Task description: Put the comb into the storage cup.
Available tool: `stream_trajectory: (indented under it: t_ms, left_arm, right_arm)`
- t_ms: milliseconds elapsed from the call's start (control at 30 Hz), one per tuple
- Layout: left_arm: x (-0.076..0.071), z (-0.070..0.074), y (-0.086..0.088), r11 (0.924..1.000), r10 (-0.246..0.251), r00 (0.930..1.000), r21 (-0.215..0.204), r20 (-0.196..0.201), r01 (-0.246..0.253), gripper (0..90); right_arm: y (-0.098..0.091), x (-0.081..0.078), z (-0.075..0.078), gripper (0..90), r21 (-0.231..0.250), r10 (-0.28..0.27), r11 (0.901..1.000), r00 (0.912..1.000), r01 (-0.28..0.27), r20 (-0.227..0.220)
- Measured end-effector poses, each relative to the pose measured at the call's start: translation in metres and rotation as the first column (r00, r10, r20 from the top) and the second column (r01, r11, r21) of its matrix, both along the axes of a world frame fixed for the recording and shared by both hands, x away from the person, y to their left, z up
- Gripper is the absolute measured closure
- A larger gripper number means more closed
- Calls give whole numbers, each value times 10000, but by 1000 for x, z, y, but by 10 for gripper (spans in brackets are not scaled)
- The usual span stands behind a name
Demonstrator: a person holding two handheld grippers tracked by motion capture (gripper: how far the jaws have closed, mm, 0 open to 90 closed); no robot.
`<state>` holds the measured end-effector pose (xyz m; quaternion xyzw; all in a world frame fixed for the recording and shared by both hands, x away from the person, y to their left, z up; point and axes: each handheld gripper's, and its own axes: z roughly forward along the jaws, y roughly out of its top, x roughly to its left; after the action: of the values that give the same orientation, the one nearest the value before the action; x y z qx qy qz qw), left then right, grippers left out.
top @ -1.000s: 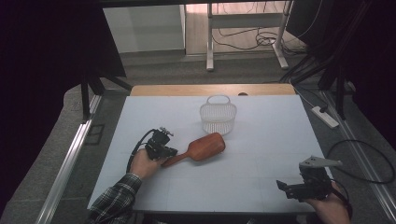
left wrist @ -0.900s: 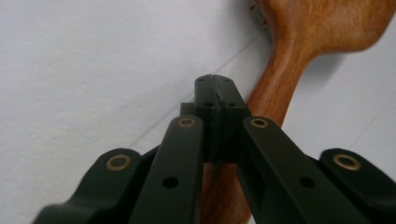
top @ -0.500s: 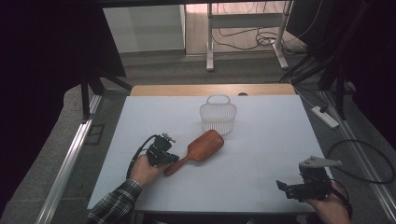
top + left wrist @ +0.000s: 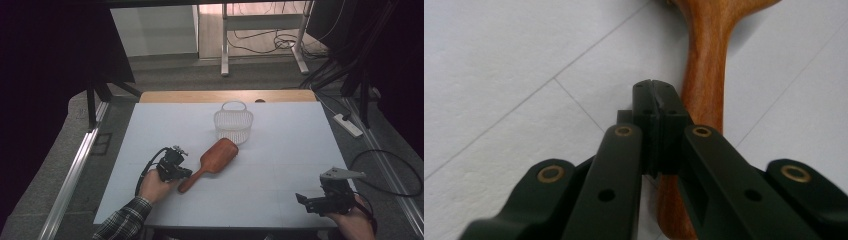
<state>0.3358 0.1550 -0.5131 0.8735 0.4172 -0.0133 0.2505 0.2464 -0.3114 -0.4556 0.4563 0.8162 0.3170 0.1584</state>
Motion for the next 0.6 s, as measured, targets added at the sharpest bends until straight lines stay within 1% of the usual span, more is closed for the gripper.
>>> stream_trajectory:
  t_ms: [67,100,133,167,200,267,433,467,533,600]
  left_arm:
    - [-1,4,3,9999,97,9998,-131,158,-95,889]
    - [-1,4,3,9999,97,9998,-131,158,-95,886]
    - [-1,7,5,9995,183,9995,-260,273,-176,886]
    - [-2,9,7,9990,204,9991,-414,379,-188,866]
    - [-4,13,10,9977,248,9985,-646,486,-216,856]
    - [-6,16,12,9966,295,9978,-781,594,-248,823]
    - [-10,19,14,9955,330,9975,-904,621,-273,712]
    - [-10,19,14,9956,346,9971,-895,678,-285,670]
    - [-11,22,13,9951,390,9961,-942,788,-315,640]
    - [-11,23,13,9936,468,9957,-1066,795,-382,556]
  right_arm:
    - [0,0,0,3,2,-3,10000,10000,3,7]
    - [0,0,0,3,2,-3,10000,10000,3,7]
    - [0,0,0,3,3,-1,10000,10000,1,10]
    - [0,0,0,3,2,-6,10000,10000,6,12]
    - [0,0,0,3,2,-8,10000,10000,8,17]
    - [0,0,0,3,9,-6,10000,10000,6,19]
    - [0,0,0,3,-8,-8,10000,10000,8,25]
    - [0,0,0,3,-8,-10,10000,10000,10,29]
    - [0,0,0,3,-7,-9,10000,10000,9,25]
    - [0,0,0,3,-10,-9,10000,10000,9,19]
